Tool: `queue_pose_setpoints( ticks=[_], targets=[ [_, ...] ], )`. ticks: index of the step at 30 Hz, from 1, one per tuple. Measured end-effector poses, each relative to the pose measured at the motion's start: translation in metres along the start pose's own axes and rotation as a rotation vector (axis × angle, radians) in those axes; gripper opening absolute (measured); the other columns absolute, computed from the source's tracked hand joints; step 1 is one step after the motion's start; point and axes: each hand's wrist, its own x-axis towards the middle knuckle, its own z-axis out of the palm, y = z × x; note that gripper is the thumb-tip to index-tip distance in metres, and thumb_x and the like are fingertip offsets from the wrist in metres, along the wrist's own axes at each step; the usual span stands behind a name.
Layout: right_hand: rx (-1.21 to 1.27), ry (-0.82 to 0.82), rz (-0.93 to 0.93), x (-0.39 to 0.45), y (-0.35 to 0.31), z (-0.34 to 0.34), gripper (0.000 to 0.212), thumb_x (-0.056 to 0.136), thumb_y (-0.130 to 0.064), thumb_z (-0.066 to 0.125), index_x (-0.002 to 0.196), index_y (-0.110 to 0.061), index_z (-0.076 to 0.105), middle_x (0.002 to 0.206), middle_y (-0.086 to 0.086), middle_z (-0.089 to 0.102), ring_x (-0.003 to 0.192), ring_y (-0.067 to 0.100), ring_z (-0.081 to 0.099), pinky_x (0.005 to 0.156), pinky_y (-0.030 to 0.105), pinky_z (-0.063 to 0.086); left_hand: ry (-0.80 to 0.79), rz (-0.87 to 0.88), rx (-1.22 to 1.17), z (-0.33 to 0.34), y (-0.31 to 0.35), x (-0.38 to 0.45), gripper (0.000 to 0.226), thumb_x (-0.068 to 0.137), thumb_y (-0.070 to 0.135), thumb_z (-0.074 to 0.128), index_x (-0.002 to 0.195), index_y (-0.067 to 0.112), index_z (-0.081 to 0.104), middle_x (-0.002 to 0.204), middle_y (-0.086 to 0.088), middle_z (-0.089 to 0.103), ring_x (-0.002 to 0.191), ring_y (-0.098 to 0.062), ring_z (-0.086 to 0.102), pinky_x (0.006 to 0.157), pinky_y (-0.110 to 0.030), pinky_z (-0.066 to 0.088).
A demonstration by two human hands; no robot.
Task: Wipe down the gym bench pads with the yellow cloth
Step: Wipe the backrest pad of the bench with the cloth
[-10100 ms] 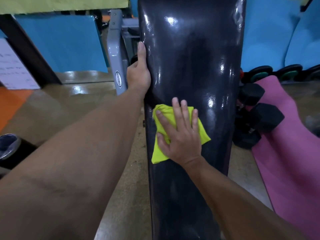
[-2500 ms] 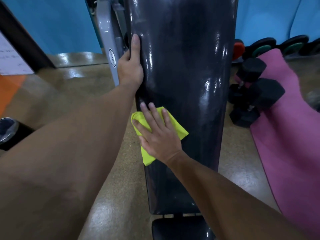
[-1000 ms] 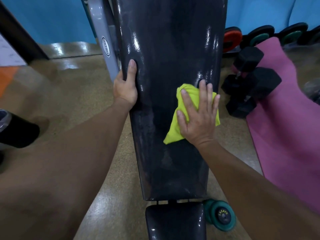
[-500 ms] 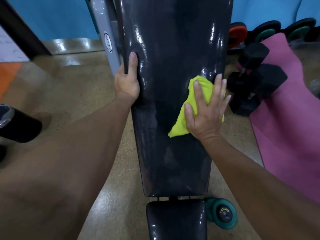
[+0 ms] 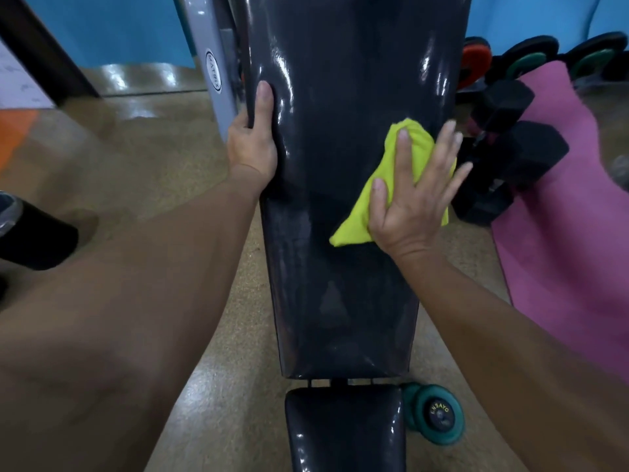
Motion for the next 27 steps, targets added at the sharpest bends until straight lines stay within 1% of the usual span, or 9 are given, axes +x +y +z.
queue_pose_setpoints(
  ticks=[4, 8, 11, 14, 16, 18, 21, 23, 27],
  targets=[
    [-0.01, -0.014, -0.105, -0.012, -0.027, 0.008, 0.06, 0.106, -0.039, 0.034, 0.159, -0.01, 0.038, 0.162, 0.038, 0.023, 0.153, 0.053, 0.019, 0.125, 0.066, 0.006, 0.025, 0.003, -0.006, 0.0, -0.001, -0.001, 0.064, 0.097, 0.074, 0.045, 0.127, 0.025, 0.075, 0.118, 0.013, 0.075, 0.118, -0.008, 0.066, 0.114, -0.032, 0.048],
    [0.014, -0.064, -0.193, -0.026, -0.004, 0.006, 0.061, 0.106, -0.039, 0.033, 0.16, -0.012, 0.032, 0.163, 0.036, 0.02, 0.154, 0.051, 0.015, 0.126, 0.065, 0.007, 0.012, -0.019, 0.003, 0.0, 0.001, -0.001, 0.066, 0.097, 0.075, 0.045, 0.127, 0.024, 0.074, 0.117, 0.012, 0.075, 0.118, -0.01, 0.066, 0.115, -0.034, 0.048],
    [0.038, -0.031, -0.107, -0.018, -0.001, 0.004, 0.061, 0.106, -0.039, 0.034, 0.16, -0.011, 0.029, 0.163, 0.038, 0.019, 0.154, 0.053, 0.013, 0.126, 0.065, 0.006, 0.019, -0.029, -0.003, 0.0, 0.0, -0.001, 0.062, 0.101, 0.07, 0.046, 0.129, 0.022, 0.073, 0.114, 0.013, 0.073, 0.118, -0.011, 0.065, 0.114, -0.029, 0.047],
    [0.019, 0.011, -0.028, -0.013, -0.024, 0.006, 0.061, 0.106, -0.038, 0.038, 0.159, -0.009, 0.034, 0.162, 0.038, 0.021, 0.153, 0.056, 0.016, 0.125, 0.068, 0.009, 0.019, -0.011, -0.002, 0.001, 0.0, -0.002, 0.056, 0.103, 0.067, 0.046, 0.124, 0.024, 0.074, 0.108, 0.017, 0.072, 0.116, -0.008, 0.066, 0.111, -0.027, 0.048],
    [-0.015, -0.011, -0.09, -0.021, -0.039, 0.01, 0.06, 0.107, -0.04, 0.037, 0.159, -0.011, 0.036, 0.163, 0.034, 0.024, 0.153, 0.053, 0.019, 0.126, 0.067, 0.009, 0.024, -0.002, 0.002, 0.001, 0.0, -0.002, 0.049, 0.103, 0.067, 0.045, 0.116, 0.029, 0.074, 0.108, 0.018, 0.072, 0.116, -0.007, 0.066, 0.112, -0.027, 0.047],
    [-0.042, -0.074, -0.217, -0.038, -0.041, 0.013, 0.059, 0.107, -0.042, 0.036, 0.16, -0.016, 0.035, 0.165, 0.029, 0.025, 0.155, 0.049, 0.019, 0.126, 0.064, 0.008, 0.023, 0.008, 0.016, 0.001, 0.002, -0.004, 0.045, 0.104, 0.066, 0.044, 0.114, 0.032, 0.072, 0.111, 0.016, 0.071, 0.118, -0.008, 0.064, 0.114, -0.027, 0.045],
    [-0.045, -0.135, -0.348, -0.051, -0.017, 0.009, 0.058, 0.108, -0.044, 0.036, 0.162, -0.021, 0.03, 0.167, 0.027, 0.023, 0.156, 0.045, 0.017, 0.127, 0.062, 0.006, -0.001, -0.006, 0.024, -0.001, 0.003, -0.006, 0.059, 0.104, 0.068, 0.042, 0.13, 0.024, 0.071, 0.122, 0.01, 0.071, 0.123, -0.011, 0.062, 0.114, -0.026, 0.043],
    [-0.044, -0.106, -0.307, -0.044, -0.002, 0.006, 0.059, 0.107, -0.044, 0.034, 0.162, -0.021, 0.029, 0.165, 0.031, 0.022, 0.155, 0.048, 0.016, 0.127, 0.061, 0.005, 0.004, -0.011, 0.033, -0.002, 0.003, -0.006, 0.063, 0.104, 0.068, 0.041, 0.134, 0.021, 0.071, 0.124, 0.007, 0.071, 0.124, -0.013, 0.062, 0.114, -0.029, 0.044],
    [-0.034, -0.01, -0.14, -0.018, -0.014, 0.007, 0.06, 0.107, -0.041, 0.034, 0.16, -0.012, 0.032, 0.162, 0.039, 0.022, 0.153, 0.054, 0.017, 0.126, 0.062, 0.004, 0.028, -0.005, 0.033, 0.0, 0.0, -0.003, 0.059, 0.104, 0.068, 0.042, 0.131, 0.025, 0.072, 0.113, 0.012, 0.071, 0.12, -0.013, 0.064, 0.113, -0.031, 0.045]
  ],
)
